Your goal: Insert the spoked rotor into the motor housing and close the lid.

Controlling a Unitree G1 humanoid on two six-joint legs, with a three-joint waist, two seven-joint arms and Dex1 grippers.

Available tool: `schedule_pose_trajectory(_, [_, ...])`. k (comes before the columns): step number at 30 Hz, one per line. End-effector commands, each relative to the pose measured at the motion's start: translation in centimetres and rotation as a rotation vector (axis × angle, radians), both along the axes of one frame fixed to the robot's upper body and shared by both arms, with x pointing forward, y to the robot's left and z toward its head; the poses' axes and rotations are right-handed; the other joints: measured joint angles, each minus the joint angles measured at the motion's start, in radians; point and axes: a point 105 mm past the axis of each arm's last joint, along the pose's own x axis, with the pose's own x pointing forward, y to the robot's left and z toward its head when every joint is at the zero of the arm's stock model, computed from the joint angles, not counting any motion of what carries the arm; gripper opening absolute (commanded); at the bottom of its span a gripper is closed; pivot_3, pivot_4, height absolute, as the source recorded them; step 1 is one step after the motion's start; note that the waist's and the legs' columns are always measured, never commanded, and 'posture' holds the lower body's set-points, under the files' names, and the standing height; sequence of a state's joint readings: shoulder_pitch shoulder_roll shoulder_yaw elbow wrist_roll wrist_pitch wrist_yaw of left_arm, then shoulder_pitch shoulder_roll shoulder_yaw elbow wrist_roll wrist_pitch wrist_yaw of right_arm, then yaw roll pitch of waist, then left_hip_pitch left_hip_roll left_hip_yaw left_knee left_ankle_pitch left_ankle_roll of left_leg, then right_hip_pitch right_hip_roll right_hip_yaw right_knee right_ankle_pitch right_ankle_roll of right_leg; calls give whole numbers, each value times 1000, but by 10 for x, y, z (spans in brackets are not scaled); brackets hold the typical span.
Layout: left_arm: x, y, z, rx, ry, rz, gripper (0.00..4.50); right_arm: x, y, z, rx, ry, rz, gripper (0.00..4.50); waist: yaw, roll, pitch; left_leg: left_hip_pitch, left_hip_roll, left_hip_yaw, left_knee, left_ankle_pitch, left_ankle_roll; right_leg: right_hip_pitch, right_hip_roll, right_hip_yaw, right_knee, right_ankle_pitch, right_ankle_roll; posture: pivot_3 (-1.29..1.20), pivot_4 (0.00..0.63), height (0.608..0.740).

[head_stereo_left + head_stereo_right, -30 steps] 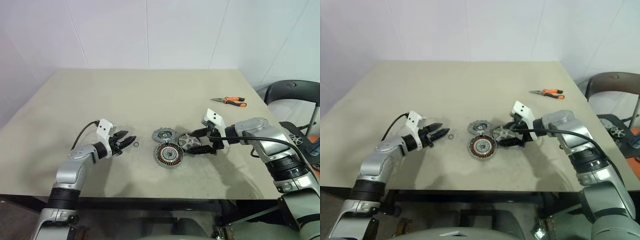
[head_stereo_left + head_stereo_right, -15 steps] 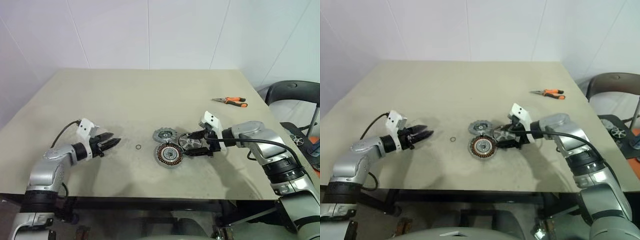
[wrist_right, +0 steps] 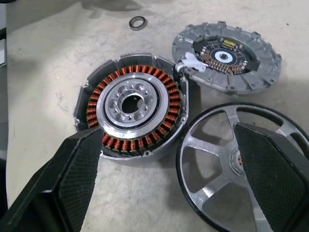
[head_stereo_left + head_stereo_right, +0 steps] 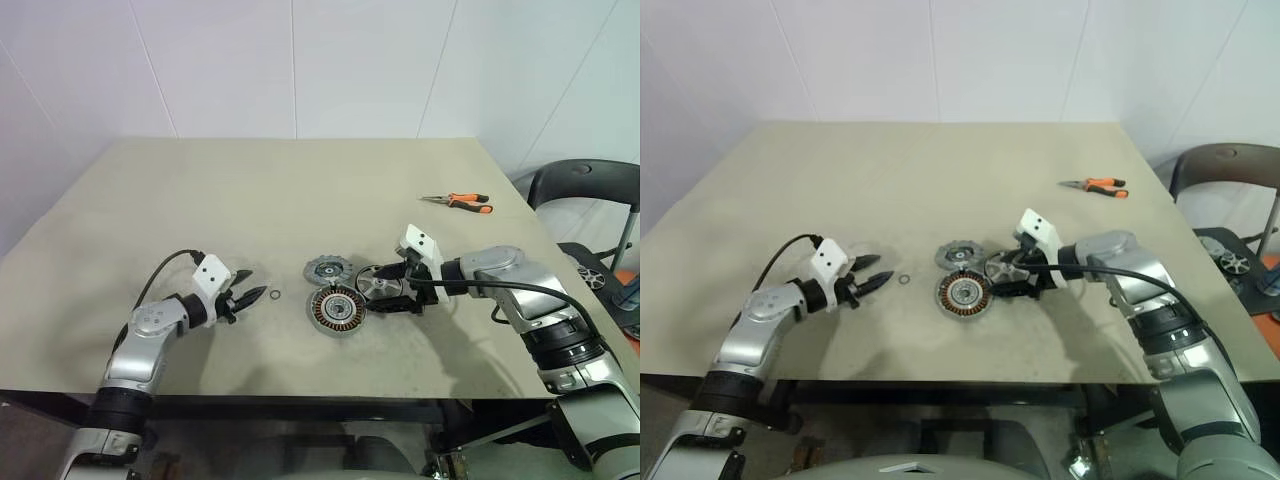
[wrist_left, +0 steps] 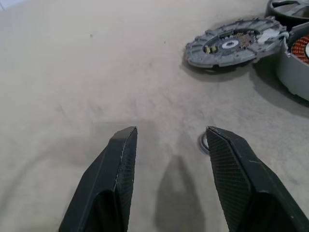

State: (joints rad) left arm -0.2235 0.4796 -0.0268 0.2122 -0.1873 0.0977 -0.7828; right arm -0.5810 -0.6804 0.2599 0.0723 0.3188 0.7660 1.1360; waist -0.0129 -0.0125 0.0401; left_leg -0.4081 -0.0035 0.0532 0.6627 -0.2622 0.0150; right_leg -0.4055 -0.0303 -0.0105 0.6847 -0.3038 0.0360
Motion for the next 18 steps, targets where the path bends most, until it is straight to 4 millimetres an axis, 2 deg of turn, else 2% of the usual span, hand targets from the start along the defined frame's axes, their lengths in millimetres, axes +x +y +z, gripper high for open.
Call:
schedule_pose_trajectory(1, [6, 0, 2, -5, -5, 3, 2406, 0, 3, 12, 14, -51, 13, 4500, 1, 0, 0, 0, 0, 0, 0, 0, 0, 0, 0, 0, 0, 0, 0, 0, 0, 740])
schedule_pose_trajectory(3, [7, -2, -1, -19, 20, -4, 2406, 0, 2, 12, 13, -51, 10, 4500, 1, 0, 0, 0, 0, 0, 0, 0, 0, 0, 0, 0, 0, 0, 0, 0, 0, 740])
schedule_pose_trajectory(7, [13, -11, 5, -98, 49, -3, 2406, 0, 2, 10, 14, -49, 3, 4500, 3, 0, 0, 0, 0, 0, 1, 0, 0, 1, 0, 0, 0, 0, 0, 0, 0, 740])
schedule_pose_trajectory(12, [10, -27, 13, -154, 64, -72, 2406, 0, 3, 7, 11, -49, -1, 4500, -1, 0, 0, 0, 0, 0, 1, 0, 0, 0, 0, 0, 0, 0, 0, 0, 0, 740])
schedule_pose_trajectory(14, [10, -27, 16, -172, 69, -74, 2406, 1, 3, 6, 9, -50, -6, 4500, 0, 0, 0, 0, 0, 0, 1, 0, 0, 0, 0, 0, 0, 0, 0, 0, 0, 740])
schedule_pose_trajectory(18, [11, -23, 7, -127, 87, -71, 2406, 1, 1, 4, 4, -49, -14, 4500, 0, 0, 0, 0, 0, 0, 1, 0, 0, 1, 0, 0, 1, 0, 0, 0, 0, 740])
